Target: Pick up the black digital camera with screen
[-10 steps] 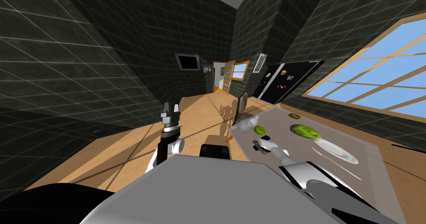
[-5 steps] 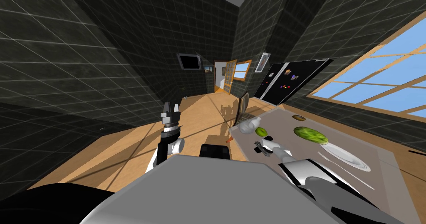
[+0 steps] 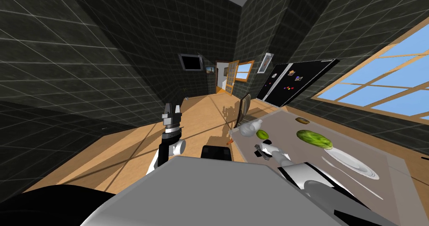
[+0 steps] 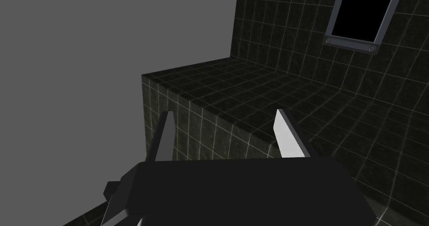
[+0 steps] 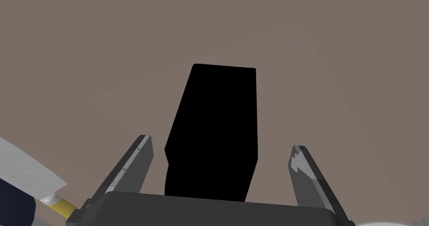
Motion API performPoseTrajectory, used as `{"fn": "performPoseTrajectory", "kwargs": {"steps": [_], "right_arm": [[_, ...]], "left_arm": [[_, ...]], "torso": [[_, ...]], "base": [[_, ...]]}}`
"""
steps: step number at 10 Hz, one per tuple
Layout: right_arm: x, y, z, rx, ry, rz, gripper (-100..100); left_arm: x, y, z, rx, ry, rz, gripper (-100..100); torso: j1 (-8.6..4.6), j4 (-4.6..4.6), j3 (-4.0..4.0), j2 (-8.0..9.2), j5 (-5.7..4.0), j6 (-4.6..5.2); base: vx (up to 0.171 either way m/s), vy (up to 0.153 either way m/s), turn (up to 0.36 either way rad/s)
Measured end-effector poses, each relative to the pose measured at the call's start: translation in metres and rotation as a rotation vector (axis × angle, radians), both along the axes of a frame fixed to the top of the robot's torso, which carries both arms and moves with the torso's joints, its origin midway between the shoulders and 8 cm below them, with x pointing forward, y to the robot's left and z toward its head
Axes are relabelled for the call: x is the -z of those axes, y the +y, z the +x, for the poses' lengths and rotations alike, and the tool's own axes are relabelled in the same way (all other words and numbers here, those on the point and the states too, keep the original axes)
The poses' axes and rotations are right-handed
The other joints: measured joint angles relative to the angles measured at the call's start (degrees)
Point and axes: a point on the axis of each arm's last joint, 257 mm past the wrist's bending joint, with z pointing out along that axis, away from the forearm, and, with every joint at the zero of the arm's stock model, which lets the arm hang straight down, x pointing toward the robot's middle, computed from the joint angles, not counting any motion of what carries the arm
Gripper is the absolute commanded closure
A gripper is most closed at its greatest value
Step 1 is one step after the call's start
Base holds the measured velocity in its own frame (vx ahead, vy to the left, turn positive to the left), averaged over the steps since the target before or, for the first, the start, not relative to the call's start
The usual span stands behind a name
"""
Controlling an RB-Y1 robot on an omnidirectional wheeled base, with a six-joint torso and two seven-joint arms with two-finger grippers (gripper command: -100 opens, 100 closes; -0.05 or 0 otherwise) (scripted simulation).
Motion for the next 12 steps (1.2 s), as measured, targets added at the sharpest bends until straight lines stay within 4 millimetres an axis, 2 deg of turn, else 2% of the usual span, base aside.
{"fn": "performPoseTrajectory", "kwargs": {"steps": [4, 5, 6, 11, 12], "right_arm": [[0.0, -0.001, -0.001, 0.002, 0.002, -0.001, 100], [0.0, -0.001, -0.001, 0.002, 0.002, -0.001, 0], [0.0, -0.001, -0.002, 0.002, 0.003, -0.001, 100], [-0.016, -0.016, 0.011, -0.005, 0.002, 0.001, 100], [-0.016, -0.017, 0.011, -0.009, 0.002, 0.0, 0]], "left_arm": [[0.0, 0.0, 0.0, 0.0, 0.0, 0.0, 0], [0.0, 0.0, 0.0, 0.0, 0.0, 0.0, 0], [0.0, 0.0, 0.0, 0.0, 0.0, 0.0, 0], [0.0, 0.0, 0.0, 0.0, 0.0, 0.0, 0], [0.0, 0.0, 0.0, 0.0, 0.0, 0.0, 0]], "torso": [[0.09, 0.02, -0.01, -0.03, -0.02, -0.08], [0.09, 0.02, -0.01, -0.03, -0.03, -0.08], [0.09, 0.02, -0.01, -0.03, -0.03, -0.08], [0.3, 0.05, 0.04, 0.02, 0.06, -0.08], [0.23, 0.04, 0.02, 0.01, 0.04, -0.08]], "base": [[0.0, 0.0, 0.0], [0.0, 0.0, 0.0], [-0.022, 0.056, -0.036], [-0.018, 0.053, -0.017], [0.0, 0.0, 0.0]]}}
